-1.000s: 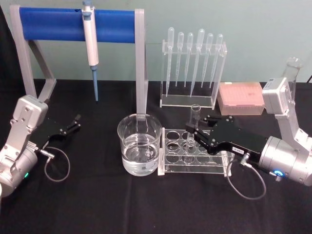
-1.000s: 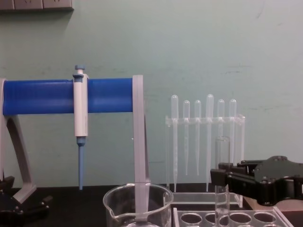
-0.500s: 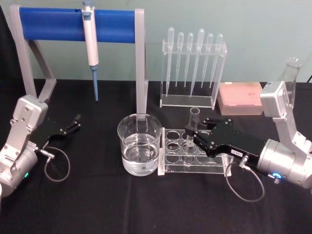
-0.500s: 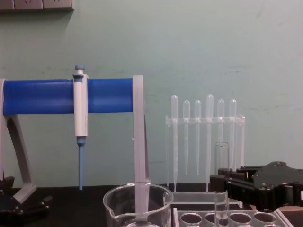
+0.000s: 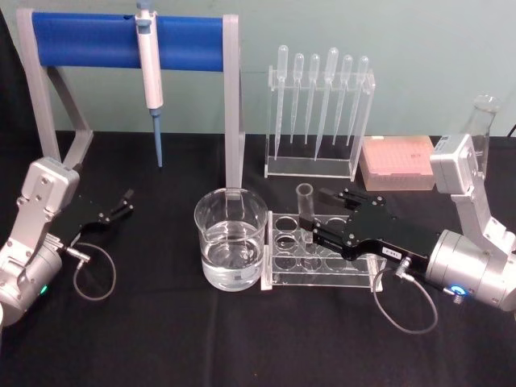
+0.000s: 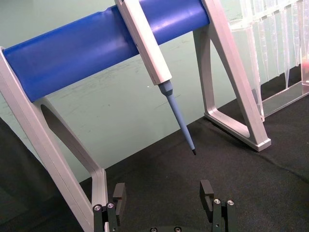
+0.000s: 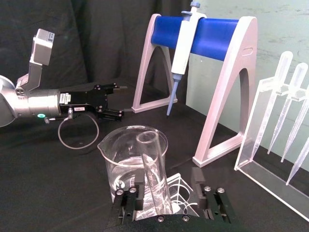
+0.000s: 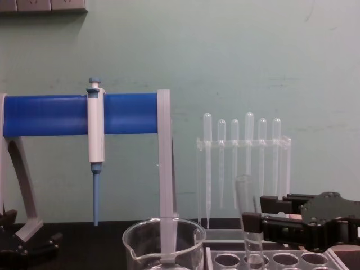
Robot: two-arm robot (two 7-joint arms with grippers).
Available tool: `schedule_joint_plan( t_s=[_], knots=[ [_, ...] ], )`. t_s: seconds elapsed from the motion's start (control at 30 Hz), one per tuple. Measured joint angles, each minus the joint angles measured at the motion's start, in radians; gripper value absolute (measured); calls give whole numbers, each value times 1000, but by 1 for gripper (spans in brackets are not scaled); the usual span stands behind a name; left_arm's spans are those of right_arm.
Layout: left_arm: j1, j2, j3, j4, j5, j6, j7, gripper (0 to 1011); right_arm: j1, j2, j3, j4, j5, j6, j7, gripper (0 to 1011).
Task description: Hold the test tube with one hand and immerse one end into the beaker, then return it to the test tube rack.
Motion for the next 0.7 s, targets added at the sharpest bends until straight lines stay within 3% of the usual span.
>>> schedule_joint_plan(
  t_s=[0.13,0.47,0.7],
  knots=[
    [0,0,0,0,0,0,0,1000,0,0,0,-1,0,0,0,693],
    [0,0,0,0,0,0,0,1000,3,4,15,-87,-6,-3,-15,969],
    [0,0,0,0,0,0,0,1000,-80,-8,86,-147,-29,-20,-154,1002]
  ],
)
